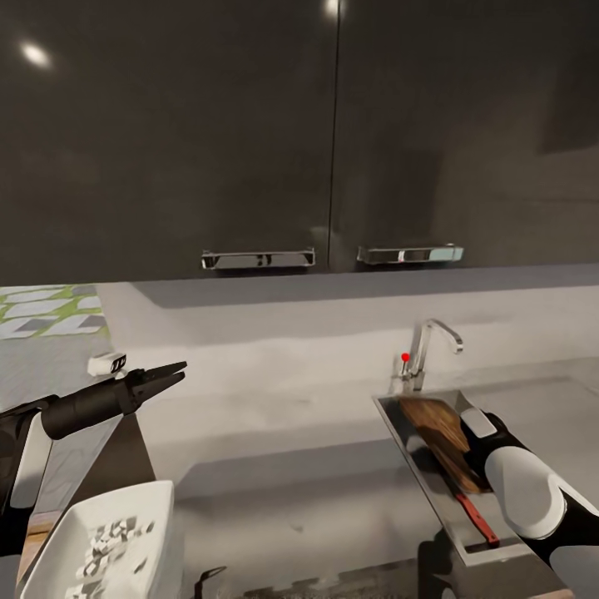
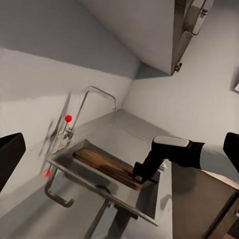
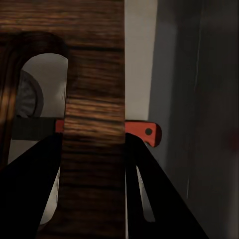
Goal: In the kitchen, take the Vidalia onion out of the sink, dice it on the chopping board with the paring knife, put the diced onion into the bowl on the countertop, then place both the paring knife and the chopping board into the sink.
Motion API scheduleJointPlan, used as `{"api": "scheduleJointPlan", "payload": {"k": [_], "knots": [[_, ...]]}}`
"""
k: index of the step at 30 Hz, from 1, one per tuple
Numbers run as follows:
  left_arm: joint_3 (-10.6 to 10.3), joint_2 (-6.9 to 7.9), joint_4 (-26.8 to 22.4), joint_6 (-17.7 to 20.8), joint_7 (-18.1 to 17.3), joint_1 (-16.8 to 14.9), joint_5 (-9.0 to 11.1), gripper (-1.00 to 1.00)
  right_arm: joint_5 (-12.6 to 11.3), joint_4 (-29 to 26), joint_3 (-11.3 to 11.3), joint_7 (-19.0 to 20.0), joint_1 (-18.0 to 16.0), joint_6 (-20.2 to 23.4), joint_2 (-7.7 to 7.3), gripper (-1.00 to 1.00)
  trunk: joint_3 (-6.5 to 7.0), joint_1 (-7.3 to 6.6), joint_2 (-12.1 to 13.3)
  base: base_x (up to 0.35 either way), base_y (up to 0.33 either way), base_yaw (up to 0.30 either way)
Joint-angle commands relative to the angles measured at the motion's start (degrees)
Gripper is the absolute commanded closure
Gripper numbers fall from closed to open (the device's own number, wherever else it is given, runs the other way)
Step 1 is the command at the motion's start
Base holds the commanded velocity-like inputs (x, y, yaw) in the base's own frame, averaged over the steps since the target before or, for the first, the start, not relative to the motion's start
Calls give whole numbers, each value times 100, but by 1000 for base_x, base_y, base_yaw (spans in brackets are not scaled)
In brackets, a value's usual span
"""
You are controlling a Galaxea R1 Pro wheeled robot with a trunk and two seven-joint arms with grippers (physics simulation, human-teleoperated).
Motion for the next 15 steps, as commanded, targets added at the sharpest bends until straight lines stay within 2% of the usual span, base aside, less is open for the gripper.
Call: {"api": "scheduleJointPlan", "payload": {"k": [1,6,15], "knots": [[1,1,1,55,-11,-2,13,-100,-36,21,18,-17,0,50,-11,100,-12,2,-5,0,0,0],[1,1,1,55,-11,-3,11,-100,-33,208,22,123,0,42,-96,100,-59,2,-5,0,0,0],[1,1,1,55,-11,-3,7,-100,-36,282,23,168,0,-43,-111,100,-142,2,-5,0,0,0]]}}
